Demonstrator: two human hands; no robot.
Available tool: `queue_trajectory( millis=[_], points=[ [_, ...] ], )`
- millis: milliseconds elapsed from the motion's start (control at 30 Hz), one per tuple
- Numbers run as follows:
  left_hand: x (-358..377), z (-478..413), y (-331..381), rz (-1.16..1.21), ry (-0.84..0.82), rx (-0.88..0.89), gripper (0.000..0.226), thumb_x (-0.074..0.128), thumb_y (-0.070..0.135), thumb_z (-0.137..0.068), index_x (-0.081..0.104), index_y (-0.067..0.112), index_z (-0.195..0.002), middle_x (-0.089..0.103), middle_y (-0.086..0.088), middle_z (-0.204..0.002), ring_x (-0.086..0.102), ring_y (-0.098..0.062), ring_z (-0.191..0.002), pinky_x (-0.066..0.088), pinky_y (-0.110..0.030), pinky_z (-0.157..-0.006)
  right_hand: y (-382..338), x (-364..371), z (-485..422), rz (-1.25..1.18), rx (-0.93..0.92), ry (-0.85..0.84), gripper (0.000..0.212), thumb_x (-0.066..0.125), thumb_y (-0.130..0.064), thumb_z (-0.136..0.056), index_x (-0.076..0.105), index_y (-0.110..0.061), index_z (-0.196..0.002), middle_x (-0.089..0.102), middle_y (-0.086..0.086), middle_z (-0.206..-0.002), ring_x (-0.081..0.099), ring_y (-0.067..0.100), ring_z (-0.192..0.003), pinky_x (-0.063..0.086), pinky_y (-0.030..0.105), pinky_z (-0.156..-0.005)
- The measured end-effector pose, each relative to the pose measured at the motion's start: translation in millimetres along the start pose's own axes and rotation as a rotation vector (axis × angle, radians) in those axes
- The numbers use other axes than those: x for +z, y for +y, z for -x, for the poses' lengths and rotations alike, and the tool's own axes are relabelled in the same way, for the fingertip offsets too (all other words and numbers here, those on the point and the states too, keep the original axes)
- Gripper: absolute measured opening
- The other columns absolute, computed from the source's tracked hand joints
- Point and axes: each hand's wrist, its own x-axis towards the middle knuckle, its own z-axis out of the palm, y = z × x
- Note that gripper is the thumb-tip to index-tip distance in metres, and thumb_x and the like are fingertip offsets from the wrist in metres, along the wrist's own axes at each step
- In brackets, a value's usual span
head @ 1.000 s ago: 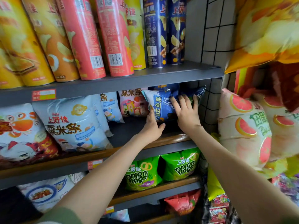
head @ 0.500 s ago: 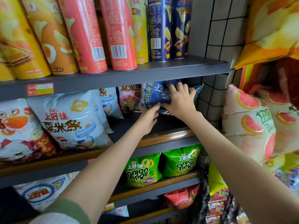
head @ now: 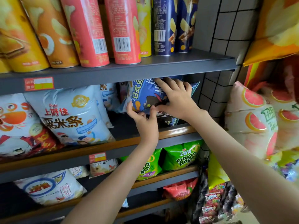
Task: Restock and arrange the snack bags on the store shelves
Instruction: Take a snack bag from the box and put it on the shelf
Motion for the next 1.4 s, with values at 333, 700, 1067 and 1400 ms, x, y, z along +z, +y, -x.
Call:
queue_trajectory(
  millis=[333,700,1067,1400],
  points=[
    [-20,-11,13,-0.225,-0.027,0.046,0.065,0.056,0.004,-0.092,0.027,0.022,-0.147,0.047,-0.018,-0.126,0.053,-0.012,-0.096,0.046,-0.023,-0.095,-1,1,-34,-0.291,0.116,-0.292,0.08,0.067,-0.044,-0.083,0.022,-0.038,-0.148,0.027,0.001,-0.154,0.022,0.031,-0.139,0.012,0.046,-0.11],
    [-1,-8,5,-0.479,-0.331,0.062,0.071,0.051,0.004,-0.095,0.014,0.025,-0.152,0.036,-0.006,-0.116,0.042,0.004,-0.084,0.033,-0.011,-0.085,31,21,10,-0.333,0.431,-0.153,0.115,0.078,-0.059,-0.063,0.009,-0.031,-0.151,0.029,0.009,-0.15,0.031,0.035,-0.136,0.023,0.051,-0.108],
    [16,-49,-25,-0.988,-0.932,0.254,0.09,0.062,0.017,-0.092,-0.002,0.04,-0.15,0.01,-0.017,-0.156,0.028,-0.036,-0.14,0.027,-0.038,-0.112,66,56,46,-0.427,0.436,-0.15,0.129,0.084,-0.013,-0.067,-0.016,-0.042,-0.142,0.0,0.023,-0.156,0.014,0.042,-0.142,0.022,0.048,-0.115],
    [32,-69,-35,-1.089,-0.871,0.271,0.122,0.073,0.019,-0.083,-0.034,0.052,-0.13,0.0,-0.028,-0.156,0.053,-0.039,-0.12,0.047,-0.042,-0.095,85,62,36,-0.368,0.43,-0.197,0.137,0.086,-0.012,-0.065,-0.026,-0.046,-0.136,-0.022,0.019,-0.155,0.021,0.038,-0.141,0.036,0.039,-0.107]
  ],
)
